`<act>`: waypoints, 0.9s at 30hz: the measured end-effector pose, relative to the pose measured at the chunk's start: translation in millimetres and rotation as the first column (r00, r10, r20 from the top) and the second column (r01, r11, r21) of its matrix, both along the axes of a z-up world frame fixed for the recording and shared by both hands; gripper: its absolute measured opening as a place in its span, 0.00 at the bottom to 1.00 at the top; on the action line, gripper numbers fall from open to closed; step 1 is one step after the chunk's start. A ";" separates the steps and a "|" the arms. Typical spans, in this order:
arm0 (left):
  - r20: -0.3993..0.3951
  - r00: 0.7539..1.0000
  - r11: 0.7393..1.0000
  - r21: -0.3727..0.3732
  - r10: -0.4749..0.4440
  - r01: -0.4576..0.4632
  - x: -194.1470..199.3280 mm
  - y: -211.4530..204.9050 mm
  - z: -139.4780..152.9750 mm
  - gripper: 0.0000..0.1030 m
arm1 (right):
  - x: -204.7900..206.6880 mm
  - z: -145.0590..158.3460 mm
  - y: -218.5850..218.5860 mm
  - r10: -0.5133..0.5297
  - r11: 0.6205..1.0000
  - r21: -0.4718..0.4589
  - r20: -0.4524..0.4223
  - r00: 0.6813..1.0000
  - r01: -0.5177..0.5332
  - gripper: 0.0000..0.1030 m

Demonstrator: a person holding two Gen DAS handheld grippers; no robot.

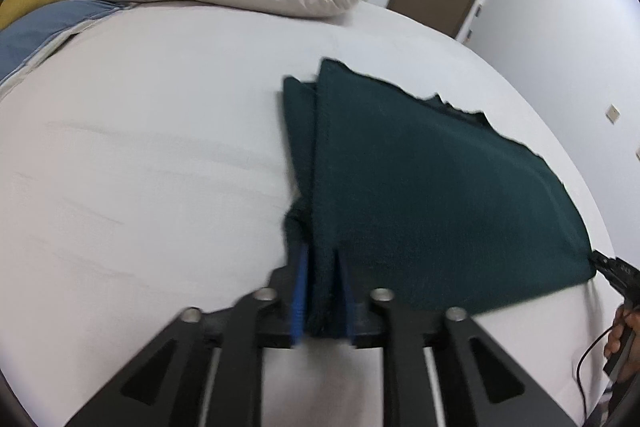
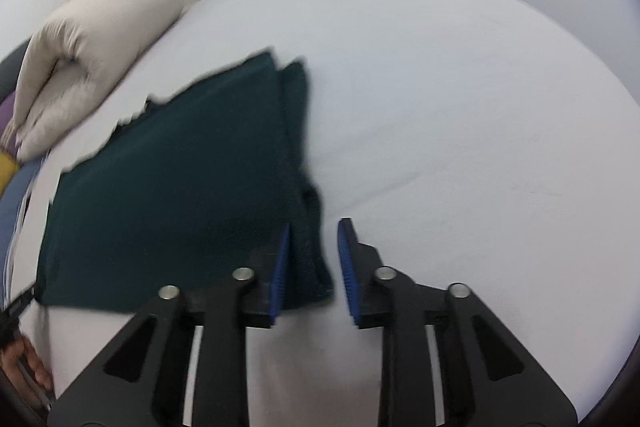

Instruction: Fold small clothes

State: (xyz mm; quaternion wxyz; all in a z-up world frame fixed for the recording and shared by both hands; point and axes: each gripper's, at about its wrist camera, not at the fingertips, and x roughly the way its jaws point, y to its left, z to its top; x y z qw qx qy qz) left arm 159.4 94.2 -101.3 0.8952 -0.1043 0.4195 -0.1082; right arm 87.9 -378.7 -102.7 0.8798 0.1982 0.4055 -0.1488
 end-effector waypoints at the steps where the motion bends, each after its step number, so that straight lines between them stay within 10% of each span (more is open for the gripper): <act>1: 0.016 1.000 1.000 0.005 0.009 -0.009 -2.5 0.4 5.1 0.27 | -1.8 5.5 0.9 -0.010 1.000 -0.003 0.013 1.000 0.010 0.26; 10: 0.090 0.996 0.997 0.082 0.000 -0.008 6.1 -28.1 33.7 0.43 | 23.8 24.7 51.8 0.135 0.990 0.022 0.057 0.989 -0.136 0.27; 13: 0.085 0.996 0.999 0.037 0.033 -0.036 6.9 -15.3 31.4 0.61 | 22.1 22.0 50.9 0.120 0.993 -0.003 0.054 0.991 -0.120 0.34; 18: 0.070 0.998 0.999 -0.054 0.005 -0.001 0.0 -4.4 23.5 0.63 | 3.5 10.9 23.4 0.051 0.994 0.094 0.077 0.996 -0.059 0.50; 22: 0.075 0.992 0.992 -0.073 -0.097 0.102 2.8 -38.4 28.1 0.63 | 11.1 7.4 38.2 0.179 0.936 0.275 0.168 0.969 -0.220 0.50; 27: 0.052 0.965 0.966 0.001 -0.257 0.257 6.1 -111.7 23.6 0.63 | 39.1 -13.8 81.9 0.319 0.751 0.524 0.246 0.915 -0.402 0.50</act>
